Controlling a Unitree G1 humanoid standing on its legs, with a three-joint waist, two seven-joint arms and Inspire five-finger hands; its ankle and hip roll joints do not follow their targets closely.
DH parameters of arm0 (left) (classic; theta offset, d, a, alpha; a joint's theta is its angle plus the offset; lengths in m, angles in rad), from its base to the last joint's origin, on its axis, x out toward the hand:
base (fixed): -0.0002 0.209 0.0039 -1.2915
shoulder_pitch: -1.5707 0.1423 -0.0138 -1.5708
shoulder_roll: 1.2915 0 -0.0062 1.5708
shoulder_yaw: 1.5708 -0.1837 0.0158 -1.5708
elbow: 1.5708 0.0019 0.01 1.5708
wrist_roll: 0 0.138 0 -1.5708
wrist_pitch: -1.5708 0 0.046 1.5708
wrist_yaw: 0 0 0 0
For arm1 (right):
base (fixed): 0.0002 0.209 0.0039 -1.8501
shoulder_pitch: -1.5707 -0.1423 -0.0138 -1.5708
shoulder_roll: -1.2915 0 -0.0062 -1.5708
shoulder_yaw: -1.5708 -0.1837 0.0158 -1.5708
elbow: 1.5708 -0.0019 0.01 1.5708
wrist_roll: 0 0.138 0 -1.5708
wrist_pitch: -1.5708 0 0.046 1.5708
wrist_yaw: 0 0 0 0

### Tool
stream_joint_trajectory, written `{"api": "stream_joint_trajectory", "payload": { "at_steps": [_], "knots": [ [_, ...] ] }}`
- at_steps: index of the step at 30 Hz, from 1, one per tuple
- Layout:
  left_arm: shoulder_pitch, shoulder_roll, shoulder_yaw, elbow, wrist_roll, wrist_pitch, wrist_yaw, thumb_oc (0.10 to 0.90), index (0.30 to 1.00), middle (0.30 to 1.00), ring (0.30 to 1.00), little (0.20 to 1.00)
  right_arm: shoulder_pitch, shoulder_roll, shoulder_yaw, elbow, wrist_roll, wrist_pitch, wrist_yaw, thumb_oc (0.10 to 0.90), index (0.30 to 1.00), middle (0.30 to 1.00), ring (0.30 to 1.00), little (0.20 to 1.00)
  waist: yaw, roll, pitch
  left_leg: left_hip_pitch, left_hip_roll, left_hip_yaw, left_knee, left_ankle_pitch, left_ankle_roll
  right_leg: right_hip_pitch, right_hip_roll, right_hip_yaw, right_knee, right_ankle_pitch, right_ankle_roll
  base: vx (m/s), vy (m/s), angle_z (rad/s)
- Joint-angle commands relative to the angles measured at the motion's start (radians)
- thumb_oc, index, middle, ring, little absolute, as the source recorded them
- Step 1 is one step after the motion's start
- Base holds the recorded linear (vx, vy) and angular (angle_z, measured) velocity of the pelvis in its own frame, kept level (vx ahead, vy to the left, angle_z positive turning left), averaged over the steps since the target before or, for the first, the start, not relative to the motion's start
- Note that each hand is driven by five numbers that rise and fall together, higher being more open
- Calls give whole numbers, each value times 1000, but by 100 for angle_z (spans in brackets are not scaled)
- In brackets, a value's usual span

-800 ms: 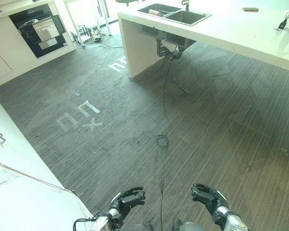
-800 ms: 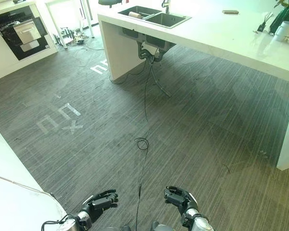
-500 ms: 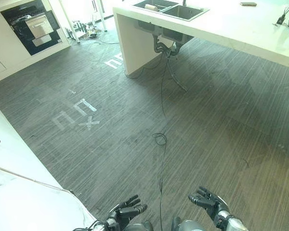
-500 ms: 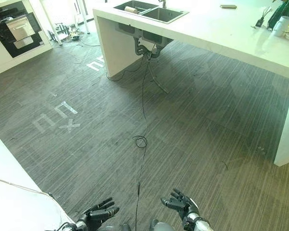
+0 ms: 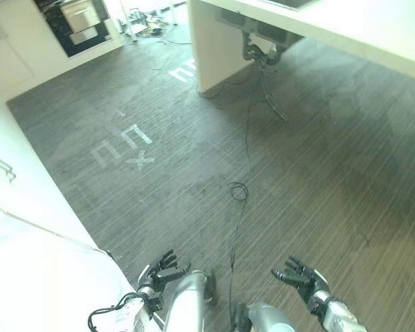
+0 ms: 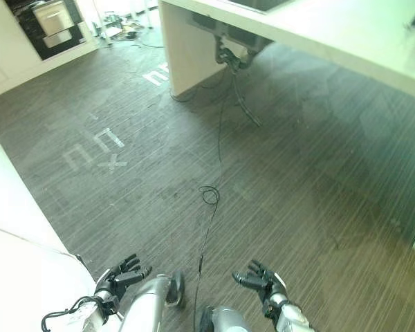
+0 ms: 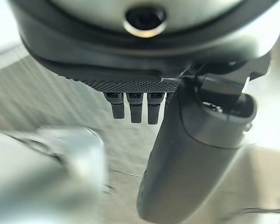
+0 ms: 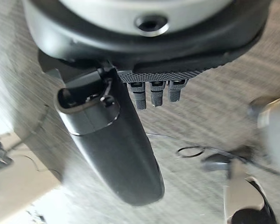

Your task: Place the dishes in the dishwasher.

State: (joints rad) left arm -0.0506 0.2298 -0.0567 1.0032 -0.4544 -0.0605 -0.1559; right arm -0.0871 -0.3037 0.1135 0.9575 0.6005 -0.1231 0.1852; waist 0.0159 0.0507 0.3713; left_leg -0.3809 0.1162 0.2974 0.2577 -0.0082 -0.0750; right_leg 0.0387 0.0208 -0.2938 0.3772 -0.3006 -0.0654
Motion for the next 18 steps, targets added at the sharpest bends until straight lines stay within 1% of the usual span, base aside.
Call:
{"api": "stream_joint_trajectory", "payload": {
  "at_steps": [1, 2, 3, 4, 5, 6, 7, 8, 9, 11, 12, 13, 14, 15, 16, 17, 18],
  "knots": [
    [36, -52, -70, 0, 44, -14, -12, 800, 900, 900, 900, 900, 29, -50, 2, -49, 12, -71, -12, 800, 900, 900, 900, 900, 9, -14, -100, 95, -14, -24, 42, -65, 7, 154, -62, 15, -77, -90, 62, 507, 376, 4],
    [48, -57, -58, 2, 68, -10, -6, 800, 900, 900, 900, 900, 31, -45, -7, -49, -4, -81, -11, 800, 900, 900, 900, 900, 21, -21, -120, 106, -46, -38, 42, -95, 31, 204, -74, 18, -77, -88, 88, 519, 370, -3],
    [48, -54, -58, 2, 79, -8, -5, 800, 900, 900, 900, 900, 34, -41, -11, -49, -10, -89, -4, 800, 900, 900, 900, 900, 23, -28, -128, 114, -59, -40, 42, -107, 43, 233, -78, 11, -77, -63, 99, 572, 388, -35],
    [47, -45, -65, 2, 91, -6, -6, 800, 900, 900, 900, 900, 40, -33, -12, -57, -24, -106, -5, 800, 900, 900, 900, 900, 17, -33, -139, 129, -78, -45, 42, -130, 68, 266, -83, -2, -77, 28, 131, 455, 329, -33],
    [43, -37, -73, 3, 98, -7, -8, 800, 900, 900, 900, 900, 46, -27, -12, -73, -33, -118, -14, 800, 900, 900, 900, 900, 7, -36, -145, 147, -104, -54, 42, -156, 100, 266, -100, -5, 4, 126, 170, 535, 502, -34],
    [29, -17, -97, 11, 98, -15, -13, 800, 900, 900, 900, 900, 60, -16, -12, -102, -32, -143, -39, 800, 900, 900, 900, 900, -19, -37, -140, 190, -157, -79, 42, -196, 155, 143, -134, 32, 319, 274, 244, 441, 513, -13],
    [12, -3, -113, 11, 91, -1, -2, 800, 900, 900, 900, 900, 59, -15, -5, -110, -24, -162, -55, 800, 900, 900, 900, 900, -28, -32, -135, 209, -178, -92, 42, -217, 182, 49, -156, 49, 498, 330, 259, 337, 479, 29],
    [-2, -1, -125, 12, 69, 3, 9, 800, 900, 900, 900, 900, 48, -18, 6, -96, -15, -181, -50, 800, 900, 900, 900, 900, -36, -15, -124, 231, -177, -96, 42, -229, 191, -26, -185, 39, 576, 309, 233, 313, 292, 76],
    [-17, -3, -128, 20, 43, -10, 5, 800, 900, 900, 900, 900, 36, -18, 13, -85, -28, -213, -51, 800, 900, 900, 900, 900, -61, 11, -98, 288, -164, -104, 42, -244, 190, -129, -167, 5, 528, 210, 186, 272, 132, 61],
    [-21, -1, -116, 1, 60, 6, -1, 800, 900, 900, 900, 900, 38, -19, 7, -103, -23, -215, -65, 800, 900, 900, 900, 900, -79, 23, -80, 322, -153, -118, 42, -256, 178, -176, -143, -10, 384, 173, 177, 275, -71, 13],
    [-23, 5, -111, -11, 67, 23, -5, 800, 900, 900, 900, 900, 43, -22, 1, -116, -12, -211, -67, 800, 900, 900, 900, 900, -86, 26, -69, 337, -146, -126, 42, -265, 172, -197, -142, -19, 277, 170, 172, 273, -151, 38],
    [-25, 8, -105, -16, 68, 35, -6, 800, 900, 900, 900, 900, 46, -27, -4, -125, -8, -206, -63, 800, 900, 900, 900, 900, -92, 27, -64, 349, -140, -129, 42, -273, 167, -204, -142, -25, 157, 181, 170, 315, -177, 60],
    [-27, 7, -97, -14, 65, 43, -6, 800, 900, 900, 900, 900, 51, -32, -11, -130, -10, -205, -53, 800, 900, 900, 900, 900, -99, 26, -58, 365, -134, -130, 42, -292, 162, -211, -145, -25, 6, 220, 178, 291, -150, 66],
    [-27, 6, -95, -11, 63, 41, -6, 800, 900, 900, 900, 900, 53, -34, -16, -129, -15, -207, -44, 800, 900, 900, 900, 900, -102, 27, -54, 378, -132, -131, 42, -307, 161, -218, -154, -24, -57, 259, 188, 411, -153, 61],
    [-21, 0, -95, 2, 55, 29, -6, 800, 900, 900, 900, 900, 56, -38, -32, -122, -37, -212, -19, 800, 900, 900, 900, 900, -105, 26, -51, 414, -136, -123, 42, -347, 165, -278, -200, -14, -77, 313, 214, 513, -185, 42],
    [-7, -8, -95, 8, 56, 12, -4, 800, 900, 900, 900, 900, 60, -38, -37, -122, -48, -216, -7, 800, 900, 900, 900, 900, -104, 31, -55, 445, -133, -114, 42, -376, 165, -296, -215, -23, -77, 323, 219, 568, -242, 17],
    [3, -13, -90, 5, 62, 3, 0, 800, 900, 900, 900, 900, 63, -36, -36, -133, -49, -210, -9, 800, 900, 900, 900, 900, -104, 30, -60, 455, -134, -116, 42, -380, 162, -282, -207, -25, -77, 301, 214, 547, -316, -13]
  ]
}}
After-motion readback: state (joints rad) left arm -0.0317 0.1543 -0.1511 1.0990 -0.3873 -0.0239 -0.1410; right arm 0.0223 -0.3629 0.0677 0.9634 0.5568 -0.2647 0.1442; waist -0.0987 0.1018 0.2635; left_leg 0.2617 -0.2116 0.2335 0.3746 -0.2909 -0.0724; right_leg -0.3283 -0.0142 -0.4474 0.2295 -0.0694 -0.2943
